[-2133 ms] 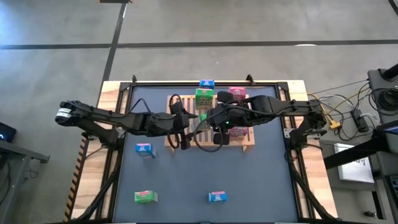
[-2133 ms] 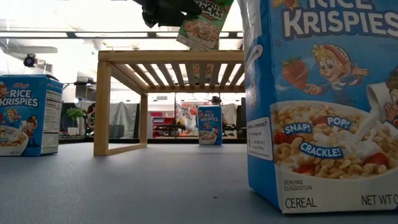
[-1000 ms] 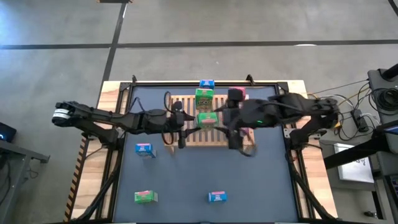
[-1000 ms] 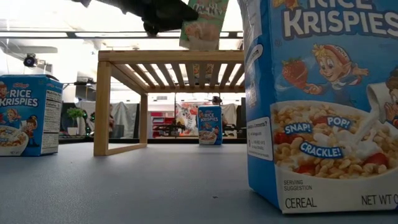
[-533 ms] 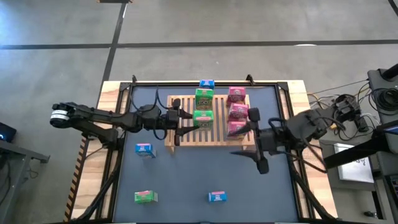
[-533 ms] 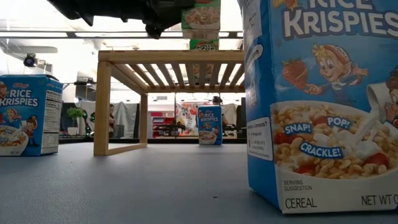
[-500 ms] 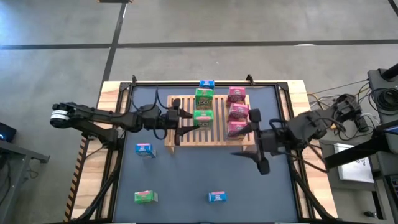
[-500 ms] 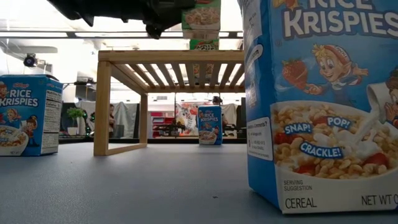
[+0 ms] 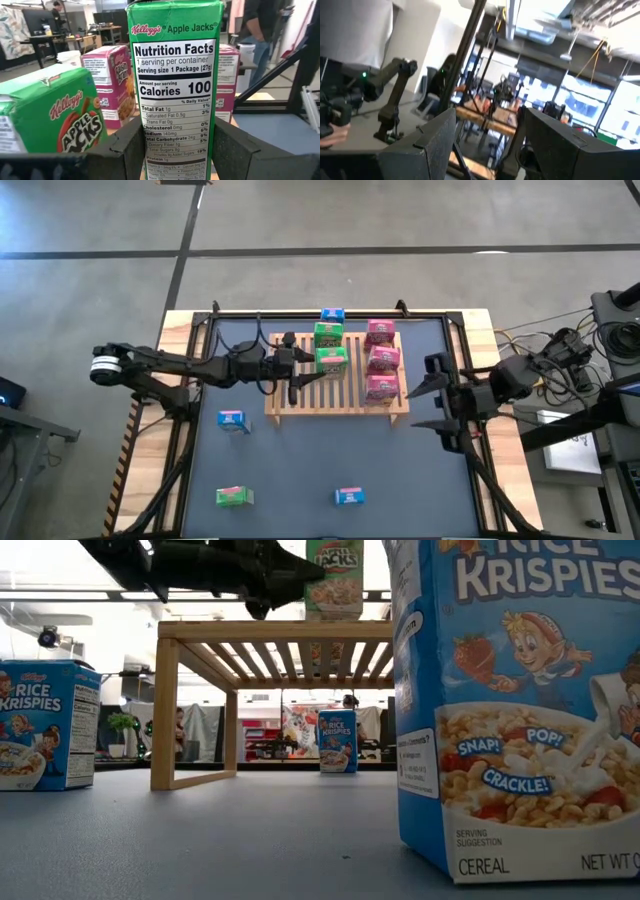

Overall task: Stack cereal on shelf
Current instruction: Put the top green cereal box on the shelf aligned with the other green cereal box

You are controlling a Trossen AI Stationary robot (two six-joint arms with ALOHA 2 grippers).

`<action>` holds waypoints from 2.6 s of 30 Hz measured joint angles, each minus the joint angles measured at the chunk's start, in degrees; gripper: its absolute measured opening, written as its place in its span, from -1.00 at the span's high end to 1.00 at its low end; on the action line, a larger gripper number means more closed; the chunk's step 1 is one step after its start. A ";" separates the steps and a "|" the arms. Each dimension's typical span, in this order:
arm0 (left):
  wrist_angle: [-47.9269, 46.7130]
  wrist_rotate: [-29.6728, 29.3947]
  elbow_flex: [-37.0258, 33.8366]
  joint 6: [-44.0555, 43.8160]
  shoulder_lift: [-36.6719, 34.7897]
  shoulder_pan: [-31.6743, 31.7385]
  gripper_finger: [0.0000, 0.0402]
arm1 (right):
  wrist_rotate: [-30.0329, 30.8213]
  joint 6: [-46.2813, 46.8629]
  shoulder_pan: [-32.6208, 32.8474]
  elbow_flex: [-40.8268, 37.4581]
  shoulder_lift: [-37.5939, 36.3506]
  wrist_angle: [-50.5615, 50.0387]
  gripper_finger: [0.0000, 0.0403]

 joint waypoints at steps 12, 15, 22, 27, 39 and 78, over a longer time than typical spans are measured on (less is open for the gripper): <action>2.07 0.65 -0.14 -0.64 4.41 1.77 0.15 | -0.06 0.21 0.01 -6.68 -5.26 3.61 -0.13; 2.40 0.66 -0.25 -0.65 4.61 2.25 0.15 | -0.04 0.37 0.01 -6.87 -5.24 3.55 -0.13; 2.33 0.63 -1.30 -0.66 4.45 2.79 0.15 | -0.04 0.37 0.01 -6.96 -5.18 2.87 -0.13; 2.25 0.63 -1.62 -0.66 4.43 2.89 0.15 | -0.02 0.35 0.01 -6.98 -5.18 2.87 -0.13; 3.03 0.63 -1.88 -0.66 4.41 2.95 0.15 | 0.02 0.35 -0.01 -7.05 -5.09 2.72 -0.13; 5.03 1.92 -1.90 -0.76 6.90 3.71 0.15 | 0.16 0.85 -0.01 -7.05 -5.05 1.38 -0.13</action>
